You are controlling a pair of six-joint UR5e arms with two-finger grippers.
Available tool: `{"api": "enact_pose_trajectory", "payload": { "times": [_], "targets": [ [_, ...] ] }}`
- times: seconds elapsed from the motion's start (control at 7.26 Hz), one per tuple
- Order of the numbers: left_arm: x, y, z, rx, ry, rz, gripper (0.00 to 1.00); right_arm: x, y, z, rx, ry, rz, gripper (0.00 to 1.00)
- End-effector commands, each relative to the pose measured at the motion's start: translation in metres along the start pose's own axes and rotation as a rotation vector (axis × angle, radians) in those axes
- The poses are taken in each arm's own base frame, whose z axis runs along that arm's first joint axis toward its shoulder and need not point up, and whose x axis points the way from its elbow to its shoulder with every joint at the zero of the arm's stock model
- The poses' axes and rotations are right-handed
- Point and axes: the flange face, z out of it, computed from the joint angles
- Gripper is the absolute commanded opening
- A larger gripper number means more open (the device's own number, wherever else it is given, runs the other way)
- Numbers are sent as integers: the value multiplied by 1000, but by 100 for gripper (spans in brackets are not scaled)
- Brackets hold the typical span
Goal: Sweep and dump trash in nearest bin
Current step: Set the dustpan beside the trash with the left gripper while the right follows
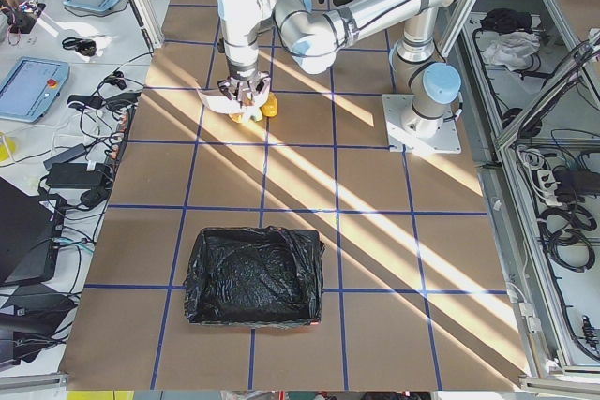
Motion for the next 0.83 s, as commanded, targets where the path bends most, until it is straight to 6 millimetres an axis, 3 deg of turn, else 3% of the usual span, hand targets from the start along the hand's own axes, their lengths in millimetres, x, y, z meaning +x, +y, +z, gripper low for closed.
{"api": "enact_pose_trajectory", "payload": {
  "times": [0.0, 0.28, 0.69],
  "targets": [
    [-9, 69, 25, 10, 28, 211, 0, -40, -20, -10, -15, -2, 161, 0],
    [-25, 81, 58, 27, 63, 291, 0, -105, -20, -7, -25, 20, 177, 0],
    [-53, 87, 124, 40, 59, 295, 0, -196, -38, -8, -9, 1, 209, 0]
  ]
}}
